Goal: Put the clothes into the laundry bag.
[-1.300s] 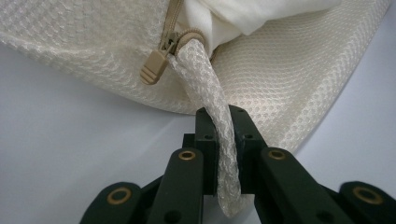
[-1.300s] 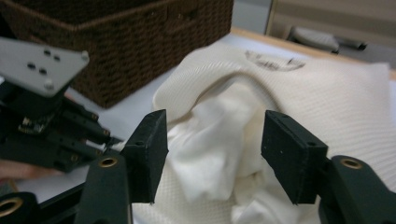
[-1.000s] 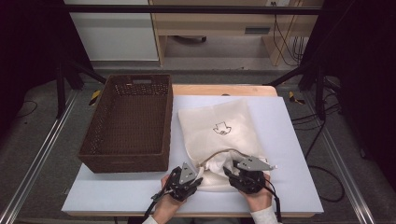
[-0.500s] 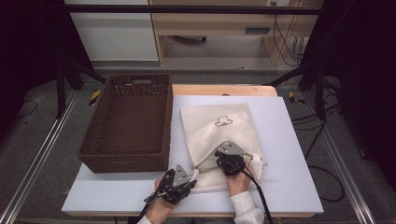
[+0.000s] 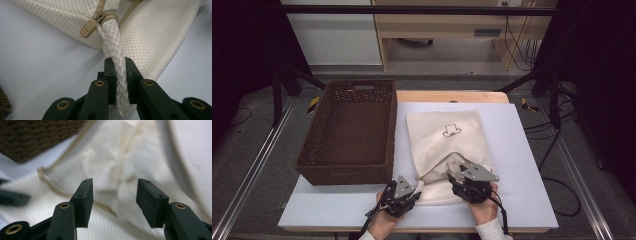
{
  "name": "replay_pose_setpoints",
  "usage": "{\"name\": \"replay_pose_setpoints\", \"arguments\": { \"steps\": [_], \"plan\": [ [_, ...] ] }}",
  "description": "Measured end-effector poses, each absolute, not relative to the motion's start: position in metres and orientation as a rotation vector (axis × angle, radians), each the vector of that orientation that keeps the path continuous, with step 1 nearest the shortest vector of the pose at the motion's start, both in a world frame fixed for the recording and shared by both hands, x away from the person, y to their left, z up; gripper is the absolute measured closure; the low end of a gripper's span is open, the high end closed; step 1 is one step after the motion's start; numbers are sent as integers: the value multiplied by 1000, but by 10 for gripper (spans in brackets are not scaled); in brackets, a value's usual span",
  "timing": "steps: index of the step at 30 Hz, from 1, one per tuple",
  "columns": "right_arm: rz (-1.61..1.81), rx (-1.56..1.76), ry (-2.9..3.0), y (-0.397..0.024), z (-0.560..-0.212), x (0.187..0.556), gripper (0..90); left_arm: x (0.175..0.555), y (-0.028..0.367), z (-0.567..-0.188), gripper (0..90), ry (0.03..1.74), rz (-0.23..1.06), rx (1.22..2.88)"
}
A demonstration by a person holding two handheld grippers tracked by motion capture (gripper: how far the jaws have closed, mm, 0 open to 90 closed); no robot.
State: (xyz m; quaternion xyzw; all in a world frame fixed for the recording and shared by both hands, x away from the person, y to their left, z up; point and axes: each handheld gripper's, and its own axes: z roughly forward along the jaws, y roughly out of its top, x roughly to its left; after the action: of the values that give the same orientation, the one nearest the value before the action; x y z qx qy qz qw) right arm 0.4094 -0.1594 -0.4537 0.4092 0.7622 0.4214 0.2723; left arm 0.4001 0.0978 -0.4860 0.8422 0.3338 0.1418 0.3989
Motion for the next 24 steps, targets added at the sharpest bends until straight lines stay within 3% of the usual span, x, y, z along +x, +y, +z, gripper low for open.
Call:
{"name": "replay_pose_setpoints", "arguments": {
  "steps": [1, 2, 3, 5, 6, 7, 9, 20, 23, 24],
  "plan": [
    [1098, 1129, 2052, -170, -459, 408, 567, 400, 97, -486, 820, 846, 361, 2130],
    [1098, 1129, 2052, -170, -459, 408, 567, 400, 97, -486, 820, 846, 364, 2131],
    [1050, 1176, 2072, -175, -466, 412, 654, 400, 97, -486, 821, 845, 364, 2131],
    [1005, 1179, 2080, -174, -471, 418, 744, 400, 97, -486, 821, 845, 357, 2130],
    [1005, 1179, 2080, -174, -471, 418, 744, 400, 97, -486, 821, 845, 357, 2130],
    [956, 1181, 2082, -169, -474, 426, 810, 401, 97, -486, 821, 847, 355, 2134],
    [914, 1214, 2070, -164, -475, 434, 852, 401, 97, -486, 824, 849, 353, 2134],
    [887, 1240, 1972, -146, -484, 477, 865, 402, 105, -481, 844, 864, 343, 2153],
    [900, 1227, 1982, -148, -485, 473, 810, 402, 103, -482, 841, 860, 354, 2157],
    [941, 1222, 2011, -153, -480, 465, 714, 402, 103, -483, 827, 862, 357, 2156]
  ]
}}
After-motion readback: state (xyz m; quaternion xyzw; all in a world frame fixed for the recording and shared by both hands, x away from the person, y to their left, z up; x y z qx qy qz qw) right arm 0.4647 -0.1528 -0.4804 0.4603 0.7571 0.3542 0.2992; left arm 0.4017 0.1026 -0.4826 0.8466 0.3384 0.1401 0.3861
